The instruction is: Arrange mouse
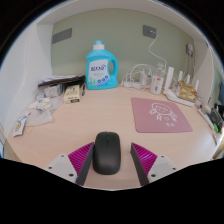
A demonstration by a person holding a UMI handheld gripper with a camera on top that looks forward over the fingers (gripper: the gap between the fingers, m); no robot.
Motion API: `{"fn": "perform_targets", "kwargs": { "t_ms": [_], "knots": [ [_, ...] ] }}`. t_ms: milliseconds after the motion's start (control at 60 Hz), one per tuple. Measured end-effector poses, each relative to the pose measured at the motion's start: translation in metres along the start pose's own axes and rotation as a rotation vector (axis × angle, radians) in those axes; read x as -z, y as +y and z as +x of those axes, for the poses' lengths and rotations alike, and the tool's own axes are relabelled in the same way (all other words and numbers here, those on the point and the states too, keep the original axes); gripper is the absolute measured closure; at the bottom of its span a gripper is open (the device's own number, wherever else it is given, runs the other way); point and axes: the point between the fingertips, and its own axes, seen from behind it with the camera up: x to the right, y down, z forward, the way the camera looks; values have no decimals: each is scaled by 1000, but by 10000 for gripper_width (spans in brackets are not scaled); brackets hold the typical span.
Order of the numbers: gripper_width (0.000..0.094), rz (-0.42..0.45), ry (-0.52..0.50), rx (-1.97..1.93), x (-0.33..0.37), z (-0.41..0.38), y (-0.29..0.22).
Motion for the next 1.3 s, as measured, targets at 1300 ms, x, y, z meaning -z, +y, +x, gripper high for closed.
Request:
{"fn": "perform_targets", "kwargs": {
  "t_ms": [1300],
  "knots": [
    [473,-88,0,-55,-128,217,-90]
  ]
}}
